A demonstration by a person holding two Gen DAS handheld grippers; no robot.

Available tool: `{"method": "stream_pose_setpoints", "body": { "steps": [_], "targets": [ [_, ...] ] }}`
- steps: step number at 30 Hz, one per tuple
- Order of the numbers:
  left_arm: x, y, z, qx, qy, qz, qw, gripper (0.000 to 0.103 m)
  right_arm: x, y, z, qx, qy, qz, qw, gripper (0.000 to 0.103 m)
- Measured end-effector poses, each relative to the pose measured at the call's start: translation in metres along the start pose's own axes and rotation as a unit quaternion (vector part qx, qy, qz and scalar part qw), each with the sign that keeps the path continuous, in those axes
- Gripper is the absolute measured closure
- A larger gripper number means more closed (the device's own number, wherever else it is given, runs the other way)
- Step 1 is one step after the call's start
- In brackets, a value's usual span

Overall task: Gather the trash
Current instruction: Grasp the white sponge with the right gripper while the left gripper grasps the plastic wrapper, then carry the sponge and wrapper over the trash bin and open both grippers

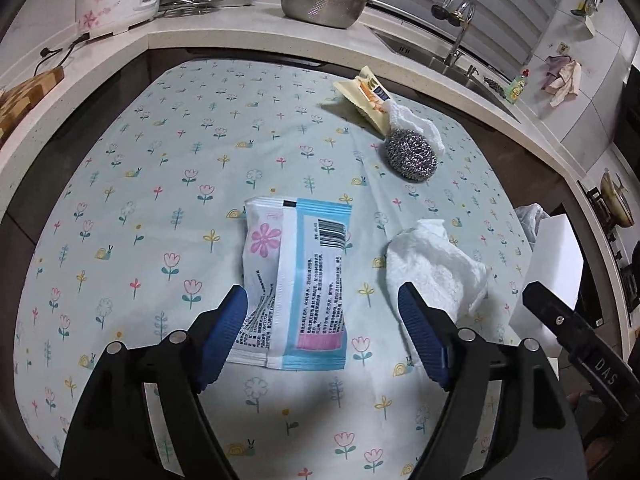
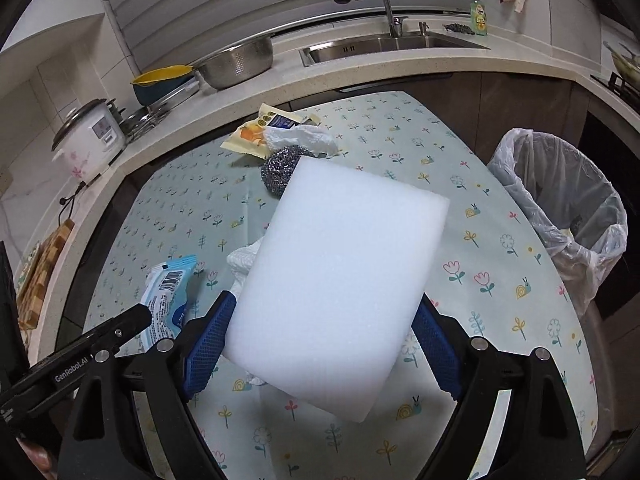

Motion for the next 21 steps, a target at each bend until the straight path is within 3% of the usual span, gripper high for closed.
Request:
{"method": "stream_pose_setpoints", "body": {
  "steps": [10, 11, 13, 21],
  "targets": [
    [0.004, -0.027, -0.016, 0.028, -0.012, 0.023, 0.9993, 0.029, -0.011, -0.007, -0.007, 0.01, -0.007, -0.008, 1.0, 0.019],
    [0.004, -0.028, -0.017, 0.029, -0.011, 0.022, 0.9993, 0.033, -0.011, -0.007, -0.008, 0.009, -0.006, -0.008, 1.0, 0.019],
    [0.005, -0.031, -0.019, 0.035, -0.01, 0.019, 0.9992, 0.051, -0.011, -0.007, -0.009, 0.011, -0.002, -0.008, 1.0, 0.02],
    [-0.01, -0.014, -0.006, 0.013, -0.023, 0.007, 0.9996, 0.057, -0.016, 0.0, -0.003, 0.002, -0.007, 0.0, 1.0, 0.023]
  ]
}}
Point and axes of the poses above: each gripper's, at about its wrist camera, not at the fingertips, and y roughly against the way its jaws point, x to its left, z to its top, the point moved 9 cm from there along -y, roughly the way its jaws point, and after that the axes turned 4 degrees about z, right-handed, at the moved point
